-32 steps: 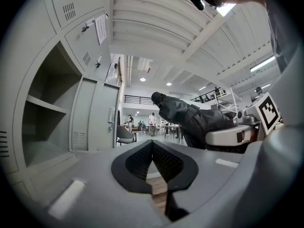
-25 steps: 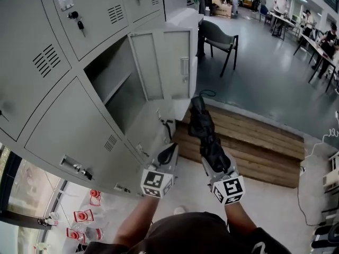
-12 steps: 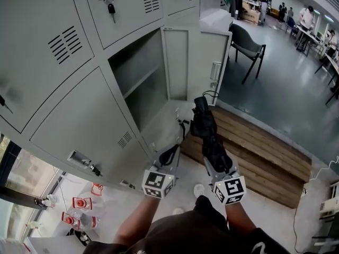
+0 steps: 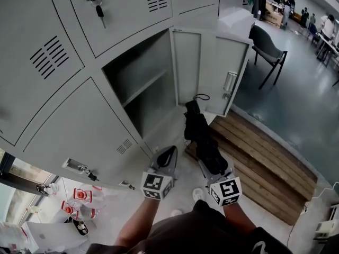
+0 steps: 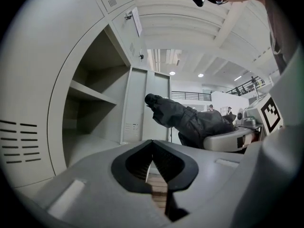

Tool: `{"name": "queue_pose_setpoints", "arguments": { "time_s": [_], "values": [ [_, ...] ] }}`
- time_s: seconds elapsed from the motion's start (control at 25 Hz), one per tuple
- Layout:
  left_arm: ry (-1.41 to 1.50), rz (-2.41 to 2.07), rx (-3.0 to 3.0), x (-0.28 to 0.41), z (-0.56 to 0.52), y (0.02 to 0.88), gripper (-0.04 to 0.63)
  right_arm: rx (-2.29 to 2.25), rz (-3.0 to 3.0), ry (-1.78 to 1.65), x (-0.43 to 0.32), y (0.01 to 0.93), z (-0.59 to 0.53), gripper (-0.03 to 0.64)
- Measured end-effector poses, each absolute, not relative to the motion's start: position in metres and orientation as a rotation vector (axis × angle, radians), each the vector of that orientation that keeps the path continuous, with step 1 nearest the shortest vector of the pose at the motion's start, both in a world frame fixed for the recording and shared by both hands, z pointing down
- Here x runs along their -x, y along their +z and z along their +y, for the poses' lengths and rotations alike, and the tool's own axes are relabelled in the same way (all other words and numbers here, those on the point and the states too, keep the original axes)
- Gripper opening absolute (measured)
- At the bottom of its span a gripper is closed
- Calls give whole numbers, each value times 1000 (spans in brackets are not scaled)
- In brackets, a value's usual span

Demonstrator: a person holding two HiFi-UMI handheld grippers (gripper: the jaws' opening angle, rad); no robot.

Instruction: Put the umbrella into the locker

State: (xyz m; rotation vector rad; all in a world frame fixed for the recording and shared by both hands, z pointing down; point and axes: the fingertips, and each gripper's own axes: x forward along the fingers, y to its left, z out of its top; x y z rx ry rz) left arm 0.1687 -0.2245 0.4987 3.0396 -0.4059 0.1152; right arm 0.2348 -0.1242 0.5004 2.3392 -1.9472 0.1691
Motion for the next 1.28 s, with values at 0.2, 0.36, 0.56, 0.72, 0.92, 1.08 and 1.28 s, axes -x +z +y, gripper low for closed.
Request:
{"name": "queue_pose_setpoints", "arguments": {
  "time_s": [0.2, 0.36, 0.56, 0.72, 0.92, 1.08, 1.28],
  "values": [
    [143, -517, -3014, -175, -240, 504, 5, -2259, -2034, 195, -249, 507, -147, 242],
    [152, -617, -2990, -177, -254, 506, 5, -2190, -2102, 199, -257, 510, -164, 242],
    [158, -727, -2963, -182, -268, 509, 5, -2095, -2176, 168, -266, 512, -186, 242],
    [188, -819, -2933, -181, -274, 514, 5, -2032, -2240, 193, -270, 517, -200, 242],
    [213, -946, -2904, -174, -282, 516, 5, -1933, -2324, 239, -267, 528, -217, 242],
    [205, -1050, -2863, -167, -288, 516, 5, -1850, -2376, 269, -268, 532, -229, 242],
    [182, -1150, -2840, -151, -296, 518, 5, -1784, -2417, 285, -261, 539, -244, 242]
  ]
}}
